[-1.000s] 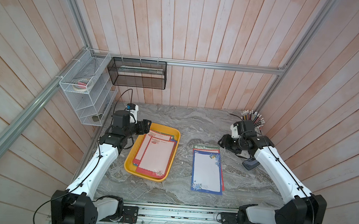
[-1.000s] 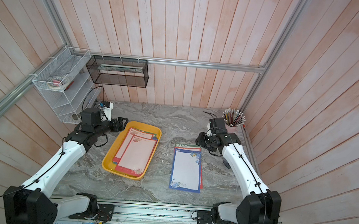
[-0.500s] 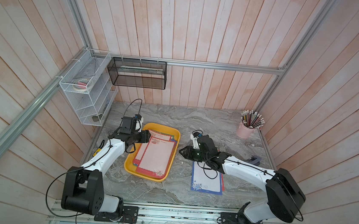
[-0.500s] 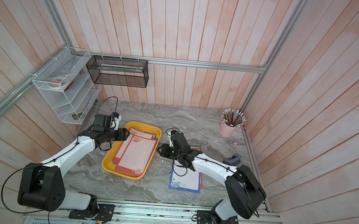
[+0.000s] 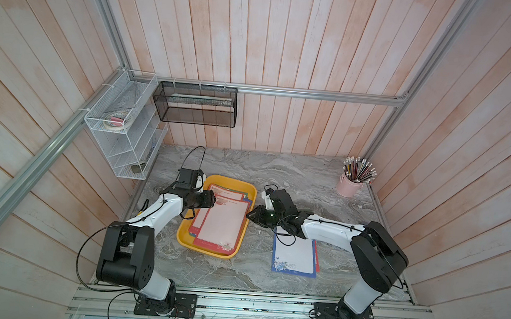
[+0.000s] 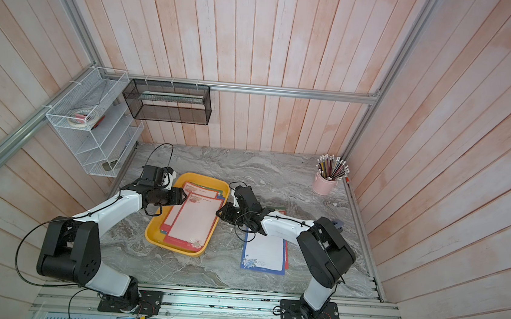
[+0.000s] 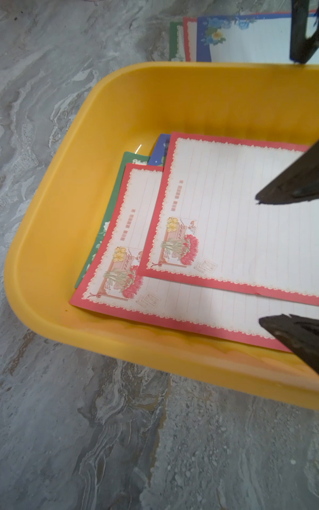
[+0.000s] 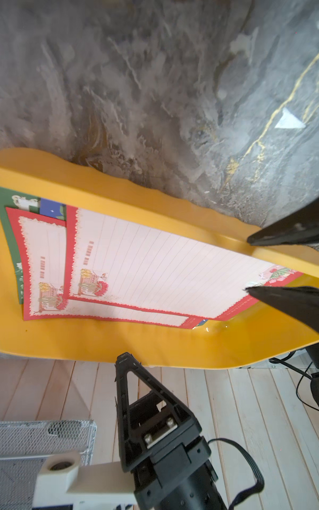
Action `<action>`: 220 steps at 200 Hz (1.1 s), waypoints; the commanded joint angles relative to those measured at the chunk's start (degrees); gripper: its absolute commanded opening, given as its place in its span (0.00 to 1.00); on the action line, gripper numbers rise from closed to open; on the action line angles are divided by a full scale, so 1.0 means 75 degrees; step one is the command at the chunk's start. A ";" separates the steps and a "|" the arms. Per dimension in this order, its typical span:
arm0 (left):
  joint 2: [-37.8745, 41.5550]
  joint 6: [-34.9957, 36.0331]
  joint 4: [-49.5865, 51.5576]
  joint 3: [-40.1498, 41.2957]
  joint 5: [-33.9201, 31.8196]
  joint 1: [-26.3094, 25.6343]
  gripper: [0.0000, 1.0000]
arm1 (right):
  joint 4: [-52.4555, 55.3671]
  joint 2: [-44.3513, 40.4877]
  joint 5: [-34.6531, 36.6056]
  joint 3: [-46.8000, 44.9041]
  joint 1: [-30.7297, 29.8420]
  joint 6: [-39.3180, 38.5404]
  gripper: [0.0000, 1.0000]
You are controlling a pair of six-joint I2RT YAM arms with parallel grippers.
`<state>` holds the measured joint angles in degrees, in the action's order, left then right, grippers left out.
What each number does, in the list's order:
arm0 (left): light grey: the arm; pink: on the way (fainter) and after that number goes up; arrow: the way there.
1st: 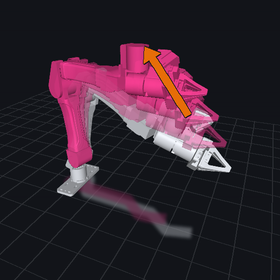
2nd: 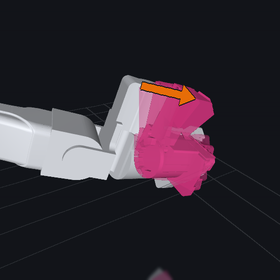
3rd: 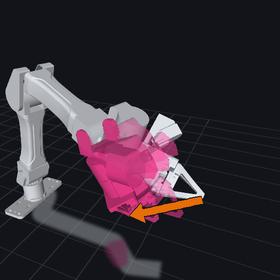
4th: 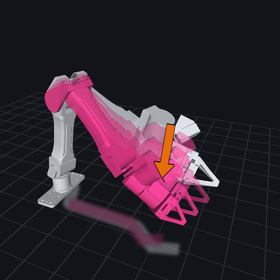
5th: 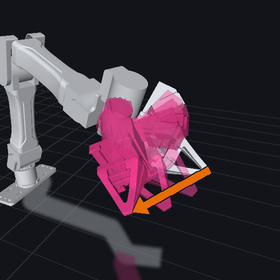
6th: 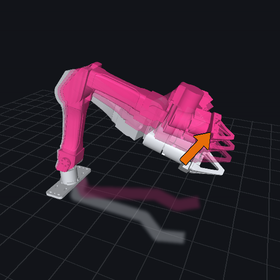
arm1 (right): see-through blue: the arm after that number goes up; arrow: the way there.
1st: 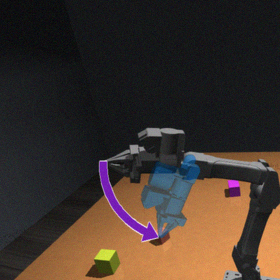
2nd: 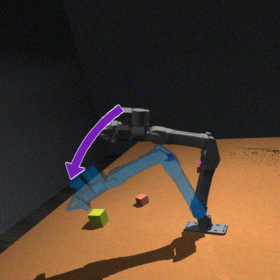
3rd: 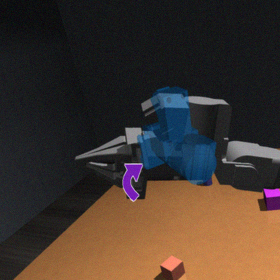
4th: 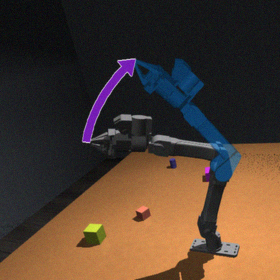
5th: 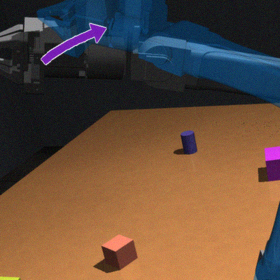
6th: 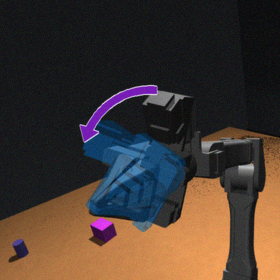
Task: Take out the stationery paper from the storage box
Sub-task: Pick up the stationery paper from the storage box.
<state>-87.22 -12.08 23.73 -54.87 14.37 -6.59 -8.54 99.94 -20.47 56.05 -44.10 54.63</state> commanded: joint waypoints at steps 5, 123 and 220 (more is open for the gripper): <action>-0.0161 -0.0133 0.0142 -0.0112 -0.0034 -0.0064 0.65 | -0.0088 0.0359 -0.0391 0.0346 0.0214 0.0087 0.21; -0.0554 -0.0071 0.0439 -0.0246 -0.0761 -0.0271 0.66 | 0.0605 0.1389 -0.1406 0.1610 0.0663 -0.0679 0.18; -0.1429 -0.0148 0.0926 -0.0694 -0.0882 -0.0293 0.66 | 0.0518 0.1382 -0.1572 0.1427 0.0653 -0.0612 0.23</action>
<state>-96.73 -12.67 29.19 -58.63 7.44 -8.64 -5.30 109.67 -31.42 66.81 -39.11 50.74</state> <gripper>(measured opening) 0.659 0.225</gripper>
